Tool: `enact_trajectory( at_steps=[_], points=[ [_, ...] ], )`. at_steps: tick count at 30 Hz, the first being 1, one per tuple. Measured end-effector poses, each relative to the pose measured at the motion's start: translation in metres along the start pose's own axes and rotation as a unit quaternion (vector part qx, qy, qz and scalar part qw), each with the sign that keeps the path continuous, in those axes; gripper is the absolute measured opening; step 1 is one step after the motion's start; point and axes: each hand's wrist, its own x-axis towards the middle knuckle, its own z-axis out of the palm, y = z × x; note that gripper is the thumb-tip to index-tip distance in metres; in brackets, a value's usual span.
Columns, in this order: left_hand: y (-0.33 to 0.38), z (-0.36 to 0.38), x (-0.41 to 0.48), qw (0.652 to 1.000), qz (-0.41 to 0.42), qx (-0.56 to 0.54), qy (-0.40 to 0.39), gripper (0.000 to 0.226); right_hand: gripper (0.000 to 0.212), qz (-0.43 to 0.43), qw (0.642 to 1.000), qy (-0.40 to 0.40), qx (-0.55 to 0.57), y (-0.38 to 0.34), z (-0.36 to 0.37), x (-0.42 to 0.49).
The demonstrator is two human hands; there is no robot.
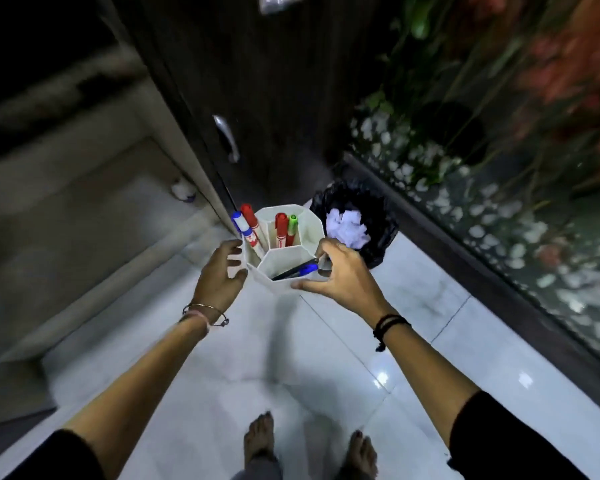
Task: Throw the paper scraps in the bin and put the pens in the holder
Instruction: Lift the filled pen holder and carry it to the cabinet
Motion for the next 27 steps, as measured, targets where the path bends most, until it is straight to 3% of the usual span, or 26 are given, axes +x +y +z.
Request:
enact_trajectory(
  at_steps=[6,12,18,27],
  points=[
    [0.154,-0.124,-0.069,0.996,0.057,-0.066,0.009,0.047,0.052,-0.051,0.998,0.002,-0.027,-0.166,-0.132,0.01],
    [0.228,-0.22,-0.082,0.982,0.112,-0.127,0.078,0.055,0.047,-0.113,0.993,-0.012,-0.023,-0.29,-0.202,0.059],
    [0.24,-0.308,-0.038,0.974,0.108,-0.143,0.136,0.059,0.052,-0.136,0.99,-0.021,-0.028,-0.37,-0.202,0.139],
    [0.22,-0.383,0.076,0.987,0.045,-0.135,0.081,0.093,0.06,-0.074,0.994,-0.081,-0.019,-0.41,-0.144,0.273]
  ],
)
